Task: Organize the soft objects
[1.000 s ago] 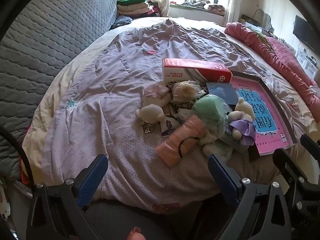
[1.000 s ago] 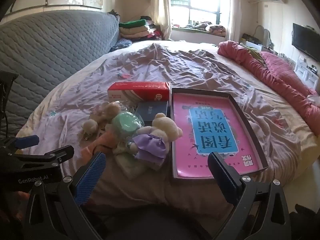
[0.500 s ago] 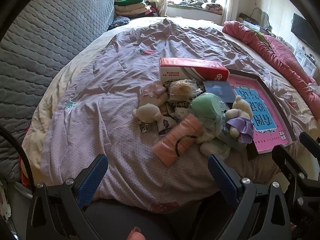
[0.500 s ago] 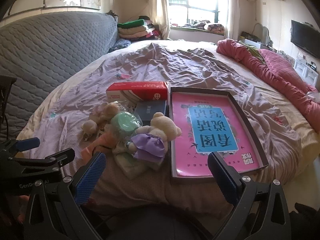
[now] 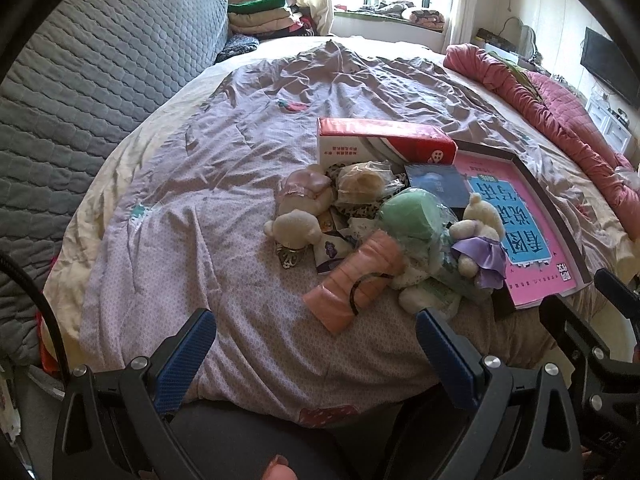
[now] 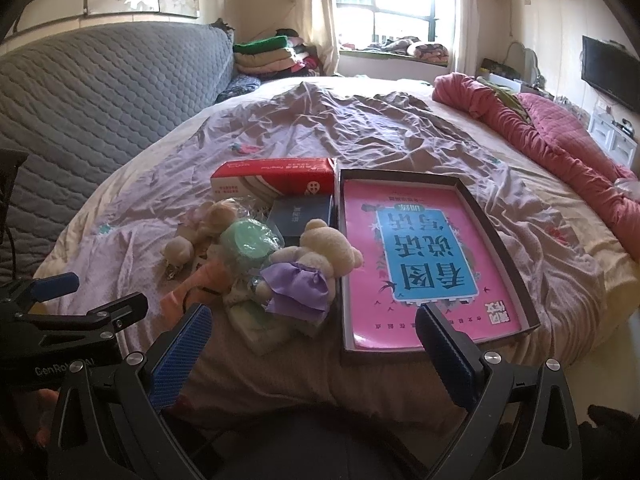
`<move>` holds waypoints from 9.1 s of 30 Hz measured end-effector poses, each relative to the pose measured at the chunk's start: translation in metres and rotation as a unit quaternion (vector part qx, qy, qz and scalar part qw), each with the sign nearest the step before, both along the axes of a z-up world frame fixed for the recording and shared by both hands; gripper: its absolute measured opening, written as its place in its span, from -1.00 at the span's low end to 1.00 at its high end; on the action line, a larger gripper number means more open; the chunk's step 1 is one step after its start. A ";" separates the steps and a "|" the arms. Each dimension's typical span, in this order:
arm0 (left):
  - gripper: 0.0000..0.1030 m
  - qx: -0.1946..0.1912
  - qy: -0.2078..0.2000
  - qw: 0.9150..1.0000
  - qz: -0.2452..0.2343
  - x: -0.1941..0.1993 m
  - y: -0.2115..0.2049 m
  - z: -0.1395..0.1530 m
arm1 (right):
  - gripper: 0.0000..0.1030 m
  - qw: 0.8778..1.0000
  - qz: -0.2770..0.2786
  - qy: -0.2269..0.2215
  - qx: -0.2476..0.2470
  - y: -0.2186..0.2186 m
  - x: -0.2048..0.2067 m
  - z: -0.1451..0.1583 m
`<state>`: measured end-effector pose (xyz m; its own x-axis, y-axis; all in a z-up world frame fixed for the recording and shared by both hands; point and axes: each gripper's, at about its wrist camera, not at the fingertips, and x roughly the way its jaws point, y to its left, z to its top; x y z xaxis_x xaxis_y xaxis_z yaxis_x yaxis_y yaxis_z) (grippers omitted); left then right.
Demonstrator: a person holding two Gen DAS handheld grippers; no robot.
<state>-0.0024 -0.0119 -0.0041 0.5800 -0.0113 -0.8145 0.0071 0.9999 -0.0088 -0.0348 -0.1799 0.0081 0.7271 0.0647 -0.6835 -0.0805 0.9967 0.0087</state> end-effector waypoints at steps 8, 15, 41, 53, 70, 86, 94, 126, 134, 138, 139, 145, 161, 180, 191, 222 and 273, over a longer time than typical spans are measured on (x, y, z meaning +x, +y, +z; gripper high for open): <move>0.96 -0.001 0.001 1.000 -0.002 0.001 0.002 0.001 | 0.98 1.000 0.000 0.000 0.000 -0.001 0.000 -0.001; 0.96 -0.019 0.018 1.000 -0.002 0.006 0.009 -0.007 | 0.98 1.000 0.000 0.003 0.003 -0.004 0.001 -0.004; 0.95 0.035 0.063 0.993 -0.095 0.062 -0.006 -0.070 | 0.98 0.999 0.021 0.040 0.012 -0.018 0.046 -0.039; 0.55 -0.013 0.077 0.991 -0.105 0.078 0.000 -0.082 | 0.99 0.997 0.030 0.066 -0.009 0.002 0.078 -0.057; -0.12 -0.095 0.088 0.986 -0.109 0.081 0.015 -0.091 | 0.27 0.992 0.065 0.086 0.063 0.001 0.100 -0.072; -0.74 -0.127 0.071 0.983 -0.112 0.069 0.017 -0.076 | 0.21 0.993 0.054 0.047 0.096 -0.019 0.087 -0.052; -0.74 -0.124 0.047 0.985 -0.106 0.058 0.020 -0.058 | 0.21 0.992 0.063 0.029 0.103 -0.020 0.080 -0.039; -0.74 -0.089 0.000 0.977 -0.193 0.045 -0.095 0.015 | 0.21 0.990 -0.009 -0.010 0.139 -0.110 0.052 -0.014; -0.74 -0.078 0.009 0.973 -0.217 0.048 -0.131 0.013 | 0.21 0.990 -0.050 -0.015 0.133 -0.151 0.049 -0.014; -0.74 -0.073 0.020 0.971 -0.227 0.053 -0.150 0.006 | 0.21 0.989 -0.066 -0.012 0.132 -0.171 0.049 -0.018; -0.74 -0.072 0.022 0.971 -0.229 0.054 -0.154 0.004 | 0.21 0.989 -0.070 -0.009 0.134 -0.176 0.049 -0.020; -0.74 -0.066 0.045 0.966 -0.247 0.061 -0.183 -0.011 | 0.21 0.989 -0.067 0.008 0.131 -0.187 0.053 -0.030; -0.74 -0.056 0.094 0.961 -0.255 0.079 -0.216 -0.051 | 0.21 0.992 -0.046 0.050 0.110 -0.195 0.069 -0.058; -0.73 -0.048 0.117 0.958 -0.257 0.080 -0.226 -0.074 | 0.27 0.993 -0.037 0.077 0.087 -0.192 0.075 -0.077; -0.72 -0.046 0.117 0.960 -0.251 0.082 -0.223 -0.076 | 0.29 0.993 -0.041 0.076 0.087 -0.193 0.076 -0.078; 0.24 -0.051 0.067 0.973 -0.214 0.074 -0.203 -0.038 | 0.54 0.995 -0.058 0.017 0.082 -0.200 0.059 -0.042; 0.53 -0.041 -0.006 0.996 -0.074 0.047 -0.022 0.048 | 0.58 0.998 0.045 -0.040 0.016 -0.060 0.033 0.054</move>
